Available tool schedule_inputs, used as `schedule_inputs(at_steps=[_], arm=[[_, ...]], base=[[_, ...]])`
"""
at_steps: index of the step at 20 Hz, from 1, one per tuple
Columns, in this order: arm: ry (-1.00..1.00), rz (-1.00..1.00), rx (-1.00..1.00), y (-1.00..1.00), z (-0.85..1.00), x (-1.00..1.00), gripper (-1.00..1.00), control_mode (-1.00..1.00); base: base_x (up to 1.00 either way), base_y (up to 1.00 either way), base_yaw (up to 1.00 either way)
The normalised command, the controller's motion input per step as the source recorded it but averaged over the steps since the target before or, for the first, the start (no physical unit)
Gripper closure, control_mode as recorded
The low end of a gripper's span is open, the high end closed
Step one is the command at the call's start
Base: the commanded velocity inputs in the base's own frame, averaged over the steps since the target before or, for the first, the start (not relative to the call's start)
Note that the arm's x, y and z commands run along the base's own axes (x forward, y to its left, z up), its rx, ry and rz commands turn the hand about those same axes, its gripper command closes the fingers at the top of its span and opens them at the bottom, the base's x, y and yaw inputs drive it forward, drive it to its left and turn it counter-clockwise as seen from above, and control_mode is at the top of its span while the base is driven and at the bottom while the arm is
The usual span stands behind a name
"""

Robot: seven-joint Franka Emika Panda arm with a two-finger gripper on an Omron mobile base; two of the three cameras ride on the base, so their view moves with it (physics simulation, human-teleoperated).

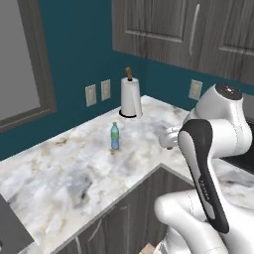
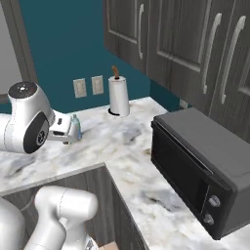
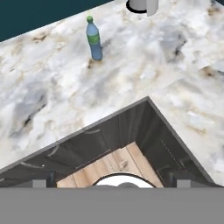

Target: Place the drinks on the dining counter in a tight cluster.

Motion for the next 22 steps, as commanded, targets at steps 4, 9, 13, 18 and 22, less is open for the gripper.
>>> schedule_inputs(at_steps=[4, 9, 13, 18, 22], arm=[[0.0, 0.0, 0.0, 0.0, 0.0, 0.0, -1.0, 1.0], [0.0, 0.0, 0.0, 0.0, 0.0, 0.0, -1.0, 1.0], [0.0, 0.0, 0.0, 0.0, 0.0, 0.0, -1.0, 1.0], [0.0, 0.0, 0.0, 0.0, 0.0, 0.0, -1.0, 1.0], [0.0, 0.0, 0.0, 0.0, 0.0, 0.0, -1.0, 1.0]], base=[[0.91, 0.27, 0.0], [0.89, 0.47, 0.04], [0.72, 0.32, 0.04], [0.26, 0.23, 0.0], [0.0, 0.0, 0.0]])
